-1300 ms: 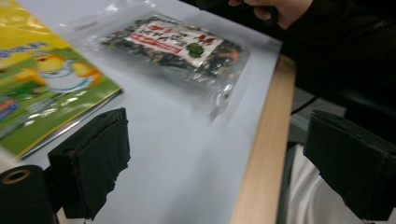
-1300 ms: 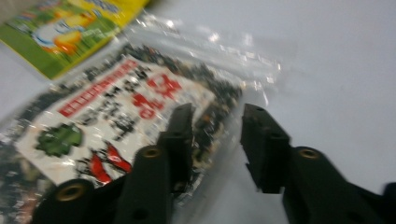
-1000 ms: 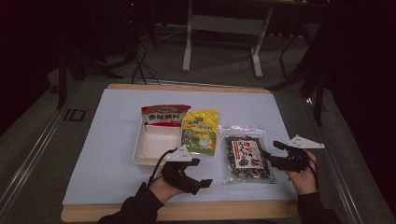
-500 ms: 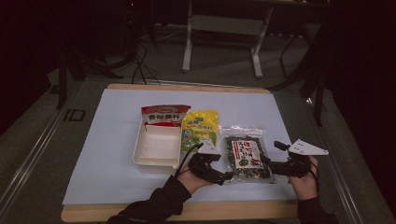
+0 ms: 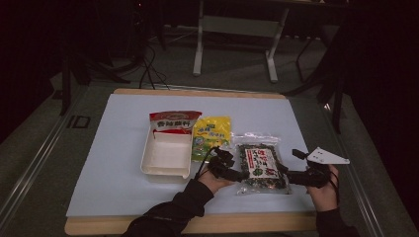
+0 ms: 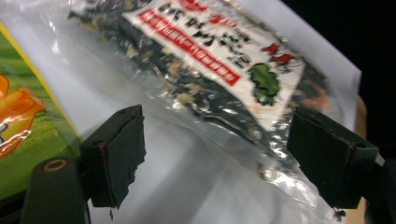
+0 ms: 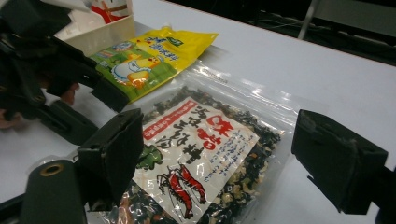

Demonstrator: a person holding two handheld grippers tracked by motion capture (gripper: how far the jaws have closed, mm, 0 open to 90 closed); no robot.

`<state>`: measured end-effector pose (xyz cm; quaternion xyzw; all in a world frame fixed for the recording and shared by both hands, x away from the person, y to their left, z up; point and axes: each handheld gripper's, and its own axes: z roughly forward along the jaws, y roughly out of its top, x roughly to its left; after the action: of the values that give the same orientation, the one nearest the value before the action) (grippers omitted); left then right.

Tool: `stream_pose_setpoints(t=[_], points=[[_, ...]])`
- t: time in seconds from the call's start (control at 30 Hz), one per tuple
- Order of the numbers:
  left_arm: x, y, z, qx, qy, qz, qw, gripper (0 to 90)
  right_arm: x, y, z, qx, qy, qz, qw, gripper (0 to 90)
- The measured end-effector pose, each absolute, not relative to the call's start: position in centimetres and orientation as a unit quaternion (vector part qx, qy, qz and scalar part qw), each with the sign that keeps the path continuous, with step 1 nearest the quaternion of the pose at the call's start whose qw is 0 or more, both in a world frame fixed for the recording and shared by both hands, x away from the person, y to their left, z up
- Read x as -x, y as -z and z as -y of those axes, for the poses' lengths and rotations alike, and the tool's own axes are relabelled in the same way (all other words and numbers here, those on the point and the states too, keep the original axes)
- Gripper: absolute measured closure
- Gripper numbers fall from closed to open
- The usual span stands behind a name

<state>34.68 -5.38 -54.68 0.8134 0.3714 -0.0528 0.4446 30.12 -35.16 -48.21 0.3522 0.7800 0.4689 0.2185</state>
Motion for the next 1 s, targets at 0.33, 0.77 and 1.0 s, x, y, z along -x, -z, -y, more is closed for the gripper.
stream_pose_setpoints(t=[0.33, 0.77, 1.0], points=[[-35.4, 55.5, 5.7, -0.808, 0.086, -0.377, 0.445, 33.8, -30.2, 48.2, 35.4, -0.354, -0.471, -0.778, 0.217, 16.3], [-34.8, 55.6, 6.4, -0.819, 0.114, -0.363, 0.429, 58.6, -30.4, 48.5, 35.4, -0.358, -0.469, -0.78, 0.208, 16.3], [-34.4, 55.6, 6.7, -0.825, 0.115, -0.352, 0.427, 67.6, -30.5, 48.4, 35.9, -0.349, -0.468, -0.782, 0.218, 17.1]])
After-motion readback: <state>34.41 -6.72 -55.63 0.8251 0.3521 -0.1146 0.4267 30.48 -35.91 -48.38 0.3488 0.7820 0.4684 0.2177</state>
